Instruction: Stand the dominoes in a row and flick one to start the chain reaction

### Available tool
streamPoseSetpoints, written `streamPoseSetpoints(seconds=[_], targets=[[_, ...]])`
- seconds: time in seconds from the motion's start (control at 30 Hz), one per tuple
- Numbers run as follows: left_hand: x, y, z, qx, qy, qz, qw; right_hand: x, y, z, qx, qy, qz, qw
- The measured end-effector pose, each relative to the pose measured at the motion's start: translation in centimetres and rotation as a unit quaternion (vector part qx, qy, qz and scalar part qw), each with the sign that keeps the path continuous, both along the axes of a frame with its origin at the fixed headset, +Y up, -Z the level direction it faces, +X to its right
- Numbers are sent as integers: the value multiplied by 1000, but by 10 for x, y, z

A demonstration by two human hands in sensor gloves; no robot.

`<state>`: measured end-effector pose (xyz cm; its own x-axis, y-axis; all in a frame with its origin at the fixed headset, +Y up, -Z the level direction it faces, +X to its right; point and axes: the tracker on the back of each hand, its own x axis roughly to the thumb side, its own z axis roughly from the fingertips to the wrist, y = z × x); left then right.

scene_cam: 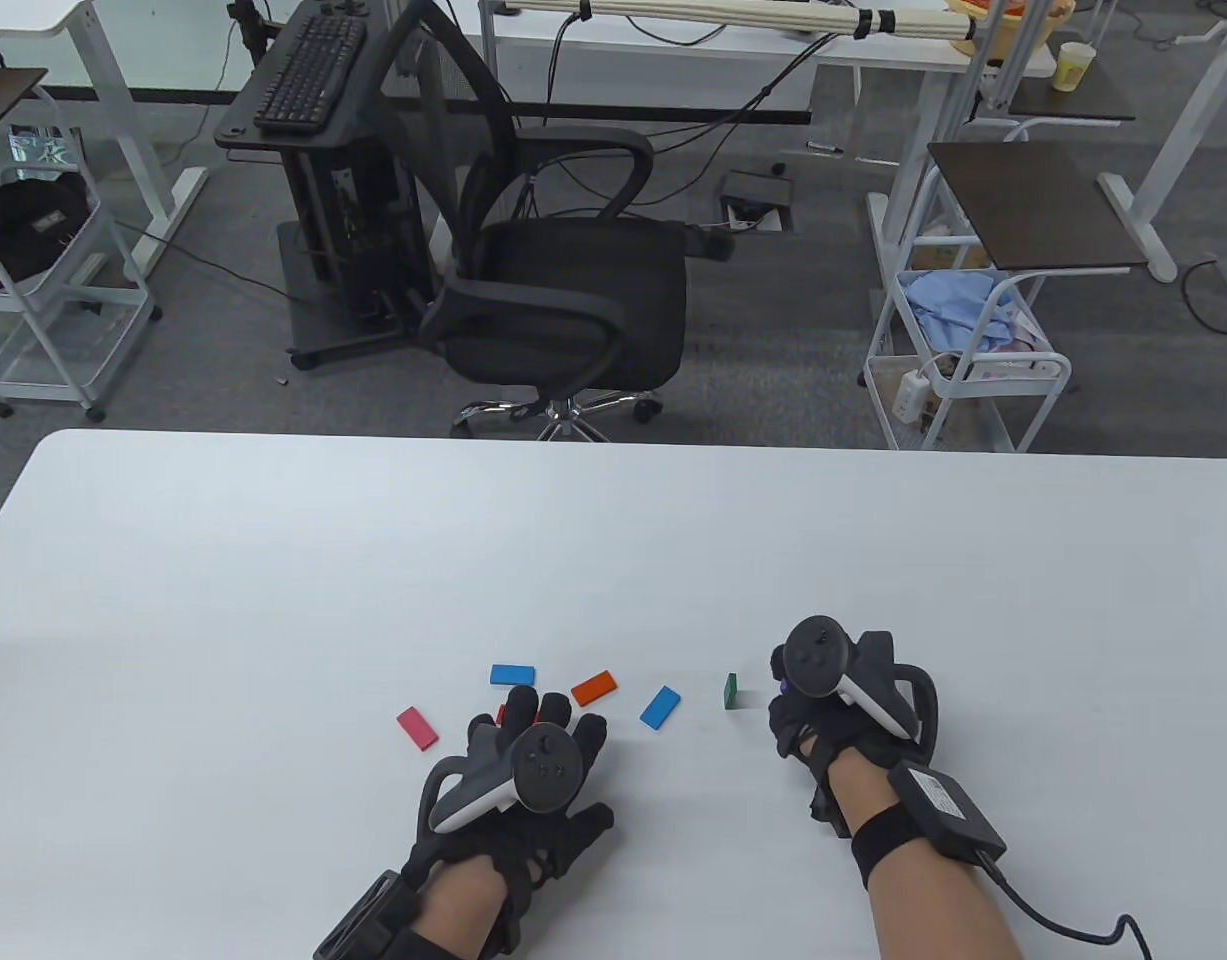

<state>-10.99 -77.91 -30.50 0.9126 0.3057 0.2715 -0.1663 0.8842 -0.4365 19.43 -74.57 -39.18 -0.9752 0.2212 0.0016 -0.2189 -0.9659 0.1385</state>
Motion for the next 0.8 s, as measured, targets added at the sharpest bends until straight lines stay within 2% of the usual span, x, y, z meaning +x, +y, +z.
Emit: streamPoseSetpoints(seconds=[0.1,0.37,0.8], targets=[[0,0,0,0,1,1,1000,-1,1,-2,11,-2,-31,999],[0,0,0,-2,2,2,1000,-6,-5,-6,-3,-14,-79,997],[0,1,0,-4,2,0,1000,-7,-18,-7,-30,-13,-73,997]])
